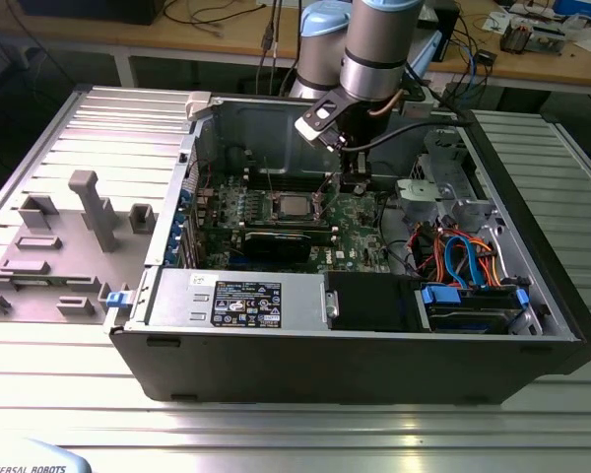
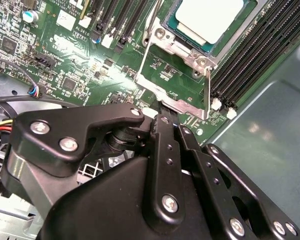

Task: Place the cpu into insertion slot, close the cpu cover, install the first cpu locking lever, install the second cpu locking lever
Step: 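Close the cpu cover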

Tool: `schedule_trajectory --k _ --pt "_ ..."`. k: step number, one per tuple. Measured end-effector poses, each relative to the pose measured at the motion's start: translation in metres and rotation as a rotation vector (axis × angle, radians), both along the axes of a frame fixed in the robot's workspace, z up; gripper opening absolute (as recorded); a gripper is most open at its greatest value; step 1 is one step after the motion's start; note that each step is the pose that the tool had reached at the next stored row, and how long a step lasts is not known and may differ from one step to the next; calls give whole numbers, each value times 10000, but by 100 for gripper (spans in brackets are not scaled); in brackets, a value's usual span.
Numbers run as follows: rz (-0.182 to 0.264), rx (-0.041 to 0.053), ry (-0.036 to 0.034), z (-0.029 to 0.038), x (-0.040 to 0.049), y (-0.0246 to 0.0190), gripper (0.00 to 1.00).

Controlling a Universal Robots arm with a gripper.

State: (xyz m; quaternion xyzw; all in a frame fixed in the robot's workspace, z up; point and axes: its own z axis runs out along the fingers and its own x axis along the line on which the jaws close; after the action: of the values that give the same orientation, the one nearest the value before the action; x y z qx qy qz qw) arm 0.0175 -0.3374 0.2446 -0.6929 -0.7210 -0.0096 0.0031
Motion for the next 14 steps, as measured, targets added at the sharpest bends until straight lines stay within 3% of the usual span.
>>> schedule_trajectory --k 14 --pt "1 0 0 0 -26 0 11"
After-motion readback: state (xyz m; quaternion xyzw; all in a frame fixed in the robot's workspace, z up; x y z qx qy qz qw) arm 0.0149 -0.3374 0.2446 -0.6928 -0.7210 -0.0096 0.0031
